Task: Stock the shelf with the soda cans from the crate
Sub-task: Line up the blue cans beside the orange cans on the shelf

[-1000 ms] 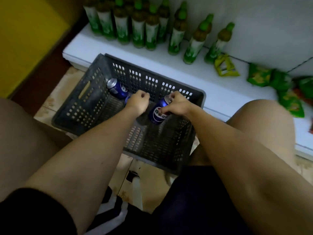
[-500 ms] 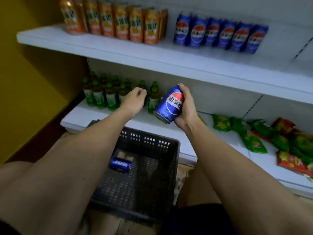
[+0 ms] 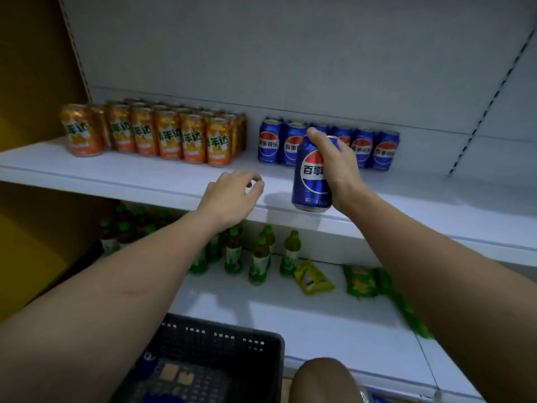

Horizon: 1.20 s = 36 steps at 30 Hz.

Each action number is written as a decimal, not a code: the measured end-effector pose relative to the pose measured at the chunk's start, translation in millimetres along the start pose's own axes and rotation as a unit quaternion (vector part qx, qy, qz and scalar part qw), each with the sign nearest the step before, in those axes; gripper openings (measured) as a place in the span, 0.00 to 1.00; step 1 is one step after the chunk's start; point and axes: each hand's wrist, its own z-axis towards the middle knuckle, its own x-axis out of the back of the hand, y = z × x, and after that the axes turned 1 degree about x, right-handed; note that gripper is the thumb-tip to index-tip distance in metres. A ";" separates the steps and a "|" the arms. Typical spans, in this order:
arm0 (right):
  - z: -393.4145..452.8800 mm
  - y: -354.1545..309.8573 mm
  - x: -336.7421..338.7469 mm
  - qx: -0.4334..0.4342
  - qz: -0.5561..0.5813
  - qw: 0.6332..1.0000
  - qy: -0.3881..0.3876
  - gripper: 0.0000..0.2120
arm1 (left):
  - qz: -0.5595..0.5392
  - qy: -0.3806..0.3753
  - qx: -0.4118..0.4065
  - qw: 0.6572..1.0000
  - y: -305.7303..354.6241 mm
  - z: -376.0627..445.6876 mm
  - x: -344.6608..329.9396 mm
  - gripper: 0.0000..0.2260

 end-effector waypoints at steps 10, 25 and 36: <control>103.9 42.2 20.9 0.063 -0.041 0.993 0.091 0.17 | 0.079 -0.119 -0.033 0.989 13.7 81.1 -59.6 0.22; 230.2 100.3 14.9 0.124 -0.149 0.969 0.151 0.34 | 0.100 -0.127 -0.023 0.987 7.3 100.3 -74.8 0.24; 227.2 118.0 21.2 0.141 -0.245 0.951 0.128 0.38 | 0.086 -0.112 -0.018 0.990 7.3 99.0 -75.7 0.23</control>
